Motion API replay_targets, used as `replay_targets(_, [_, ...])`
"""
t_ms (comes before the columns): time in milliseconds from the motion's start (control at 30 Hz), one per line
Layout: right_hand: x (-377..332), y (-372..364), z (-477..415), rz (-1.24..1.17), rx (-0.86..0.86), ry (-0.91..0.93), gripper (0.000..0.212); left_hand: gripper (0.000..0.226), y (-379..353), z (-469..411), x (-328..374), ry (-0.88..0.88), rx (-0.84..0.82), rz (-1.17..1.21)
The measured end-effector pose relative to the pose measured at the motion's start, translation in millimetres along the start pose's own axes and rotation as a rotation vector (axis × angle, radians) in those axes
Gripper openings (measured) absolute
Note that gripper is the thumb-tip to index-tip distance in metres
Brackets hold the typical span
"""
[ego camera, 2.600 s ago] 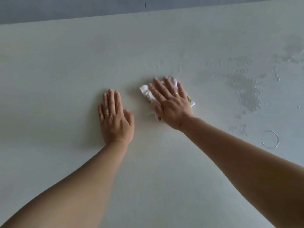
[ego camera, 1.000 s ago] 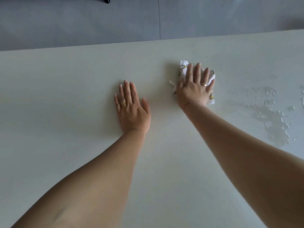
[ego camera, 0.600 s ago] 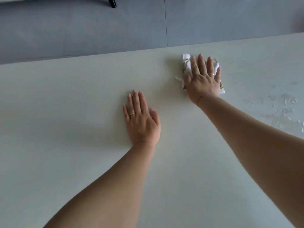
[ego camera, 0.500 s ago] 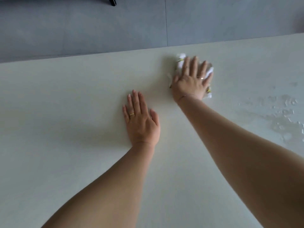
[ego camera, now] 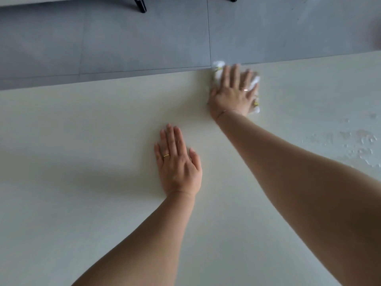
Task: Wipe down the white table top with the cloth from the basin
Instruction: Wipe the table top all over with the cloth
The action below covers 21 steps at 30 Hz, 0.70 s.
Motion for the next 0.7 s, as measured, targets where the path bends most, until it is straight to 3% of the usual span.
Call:
replay_targets(100, [-38.0,-20.3,26.2,0.08,-0.194,0.448,0.057,0.062,0.8,0.1,-0.1,0.007,-0.004,0.006])
replay_targets(200, [-16.6,-4.3,5.2,0.144,-0.293,0.597,0.055,0.061,0.8,0.3,-0.6,0.003,0.009,0.006])
replay_targets(267, [24.1,22.8,-25.9,0.118,-0.202,0.442,0.054,0.061,0.1,0.0,-1.0,0.004,0.008,-0.001])
replay_targets(367, [92.0,64.0,-57.4,0.055,-0.005,0.026,0.055,0.061,-0.4,-1.1,0.2,0.003,0.005,-0.005])
replay_targets(433, [91.4,61.3,-51.9,0.033,0.049,-0.143,0.057,0.061,0.3,-1.1,-0.1,0.011,0.001,-0.003])
replay_targets(467, [77.0,52.8,-41.8,0.021,0.059,-0.143,0.057,0.061,0.6,-0.7,-0.1,0.01,-0.001,-0.004])
replay_targets(533, [38.2,27.0,-14.9,0.025,0.013,0.073,0.056,0.061,0.6,-0.8,0.0,0.007,0.002,-0.011])
replay_targets(633, [13.6,6.1,26.0,0.133,-0.193,0.517,0.056,0.062,0.2,-0.6,-1.3,0.007,-0.008,-0.019])
replay_targets(700, [35.7,20.3,15.4,0.169,-0.237,0.597,0.056,0.063,1.0,-0.6,-1.0,0.001,-0.006,-0.029])
Point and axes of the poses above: each hand's wrist, its own z-axis away from the middle knuckle, its own y-axis out of the back of the hand, x = y × z, the point moved 5 cm from there along -z, towards the middle knuckle, and after that the axes turned 13 degrees about -z, right-handed, at the moved point
